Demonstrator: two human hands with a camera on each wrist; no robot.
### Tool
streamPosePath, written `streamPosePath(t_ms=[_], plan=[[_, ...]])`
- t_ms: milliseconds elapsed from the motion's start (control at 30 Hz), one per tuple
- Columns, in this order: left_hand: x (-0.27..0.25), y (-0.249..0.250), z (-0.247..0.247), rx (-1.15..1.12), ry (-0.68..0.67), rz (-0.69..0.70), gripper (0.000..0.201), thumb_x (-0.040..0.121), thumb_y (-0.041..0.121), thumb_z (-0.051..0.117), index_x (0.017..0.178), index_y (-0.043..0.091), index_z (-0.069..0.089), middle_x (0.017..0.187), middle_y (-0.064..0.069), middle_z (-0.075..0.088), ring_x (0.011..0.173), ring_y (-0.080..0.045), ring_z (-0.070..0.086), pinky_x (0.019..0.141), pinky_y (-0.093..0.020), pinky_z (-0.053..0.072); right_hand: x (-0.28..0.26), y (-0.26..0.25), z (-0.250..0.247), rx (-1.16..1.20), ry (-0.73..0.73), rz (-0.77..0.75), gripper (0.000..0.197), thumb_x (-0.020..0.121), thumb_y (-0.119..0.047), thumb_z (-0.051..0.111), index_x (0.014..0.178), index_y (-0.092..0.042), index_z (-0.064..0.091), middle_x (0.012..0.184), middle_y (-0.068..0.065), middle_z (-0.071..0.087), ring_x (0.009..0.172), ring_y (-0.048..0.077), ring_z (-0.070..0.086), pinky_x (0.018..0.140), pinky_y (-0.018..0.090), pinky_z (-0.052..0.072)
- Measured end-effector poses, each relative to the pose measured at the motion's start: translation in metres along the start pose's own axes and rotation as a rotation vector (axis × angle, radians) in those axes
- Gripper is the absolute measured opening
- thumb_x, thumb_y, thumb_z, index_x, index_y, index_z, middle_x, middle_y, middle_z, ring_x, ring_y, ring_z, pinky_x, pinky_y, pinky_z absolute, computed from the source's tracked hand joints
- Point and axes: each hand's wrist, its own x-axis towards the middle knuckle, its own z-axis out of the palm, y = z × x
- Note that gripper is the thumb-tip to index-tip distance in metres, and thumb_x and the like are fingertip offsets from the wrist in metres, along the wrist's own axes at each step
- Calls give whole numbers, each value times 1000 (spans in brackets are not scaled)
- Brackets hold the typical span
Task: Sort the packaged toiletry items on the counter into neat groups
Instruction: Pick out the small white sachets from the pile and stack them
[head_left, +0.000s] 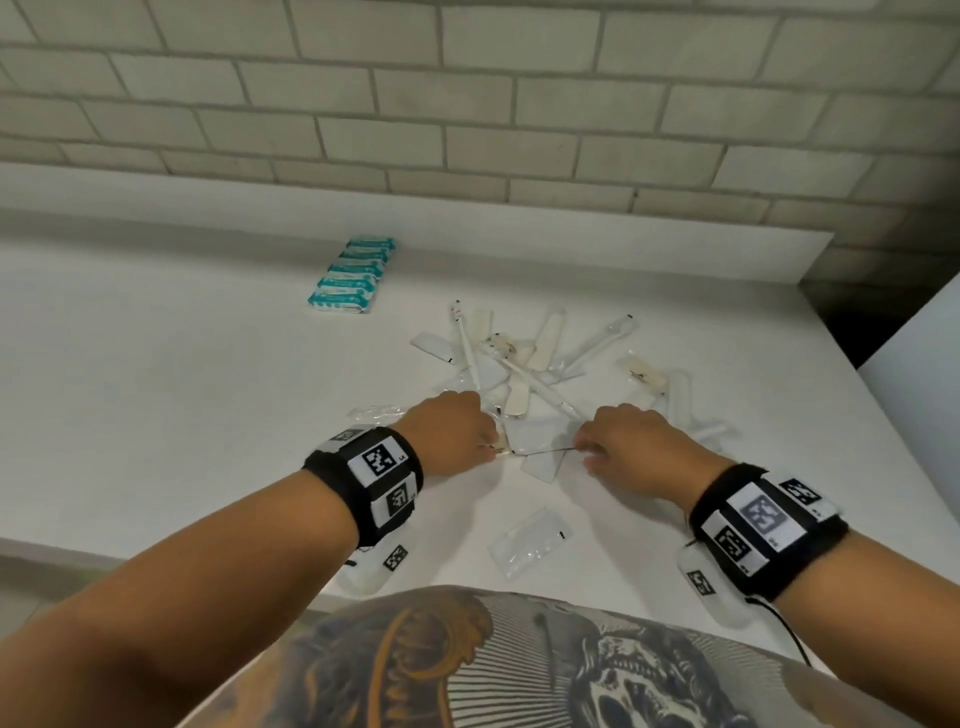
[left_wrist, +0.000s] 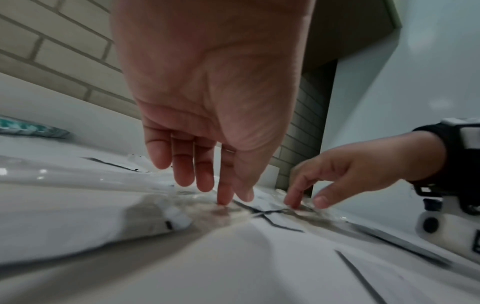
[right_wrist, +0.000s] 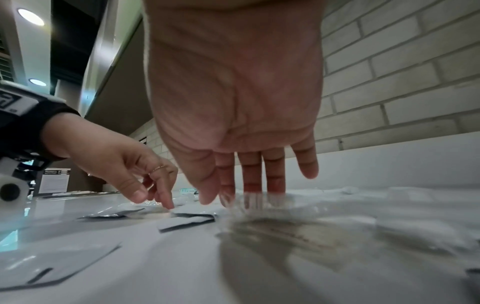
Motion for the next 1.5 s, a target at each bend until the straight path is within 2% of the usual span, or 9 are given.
streamPosePath(t_ms=[100, 233, 433, 700, 833, 1000, 1200, 1367, 1500], plan=[[6, -1, -2, -54, 40, -14, 28, 88, 41, 48, 87, 20, 67, 96, 2, 48, 89, -21, 51, 70, -28, 37, 16, -10, -5, -77, 56, -11, 9, 95, -33, 45, 89, -28, 49, 96, -3, 44, 90, 21, 45, 72, 32, 30], [20, -9, -13, -70, 152, -48, 21, 92, 31, 44, 76, 22, 55, 83, 1, 47, 86, -26, 57, 72, -32, 45, 34, -21, 0, -129, 4, -96, 42, 93, -32, 54, 134, -25, 50, 128, 0, 50, 108, 26, 49, 85, 35, 38], [49, -31, -22, -55, 83, -216, 48, 94, 38, 47, 139, 19, 45, 136, -9, 46, 124, -30, 47, 103, -42, 41, 32, -26, -12, -40, -8, -91, 43, 93, -30, 55, 134, -27, 46, 122, 2, 45, 109, 24, 43, 86, 32, 32], [71, -42, -19, -163, 153, -269, 74, 78, 46, 70, 139, 17, 37, 132, -8, 45, 120, -29, 49, 95, -38, 44, 49, -17, -13, -282, -21, -217, 22, 89, -24, 43, 108, -20, 54, 105, -1, 50, 92, 23, 50, 76, 33, 28], [79, -40, -19, -292, 115, -235, 87, 76, 28, 75, 146, 24, 24, 137, -9, 36, 113, -28, 55, 92, -35, 49, 49, -9, -43, 66, -56, -97, 15, 95, -25, 39, 84, -28, 49, 79, -6, 56, 71, 17, 53, 57, 27, 35], [72, -46, -28, -382, 56, -299, 106, 74, 18, 79, 152, 25, 8, 142, -16, 40, 120, -31, 53, 93, -34, 46, 48, 44, -77, 390, 199, 178, 9, 95, -11, 36, 97, -12, 44, 77, 7, 54, 65, 22, 49, 56, 32, 34], [55, -46, -66, -553, 301, -292, 64, 79, 28, 76, 136, 24, 47, 99, 0, 62, 73, -12, 59, 56, -22, 44, 24, 111, -82, 613, 286, 414, 22, 97, -39, 47, 104, -19, 40, 78, -6, 49, 67, 10, 48, 54, 26, 32], [65, -11, -89, -525, 497, -194, 21, 89, 35, 61, 92, 15, 65, 74, 1, 63, 55, -17, 57, 53, -24, 43, 13, 125, -56, 473, 18, 381, 36, 79, -50, 71, 82, -21, 49, 78, -7, 53, 67, 11, 51, 55, 26, 38], [95, 17, -79, -365, 269, -30, 24, 97, 38, 46, 94, 17, 56, 80, 3, 60, 65, -15, 56, 58, -26, 41, 4, 116, -37, 388, -213, 292, 31, 74, -39, 76, 93, -20, 62, 93, 1, 67, 87, 23, 63, 74, 32, 48]])
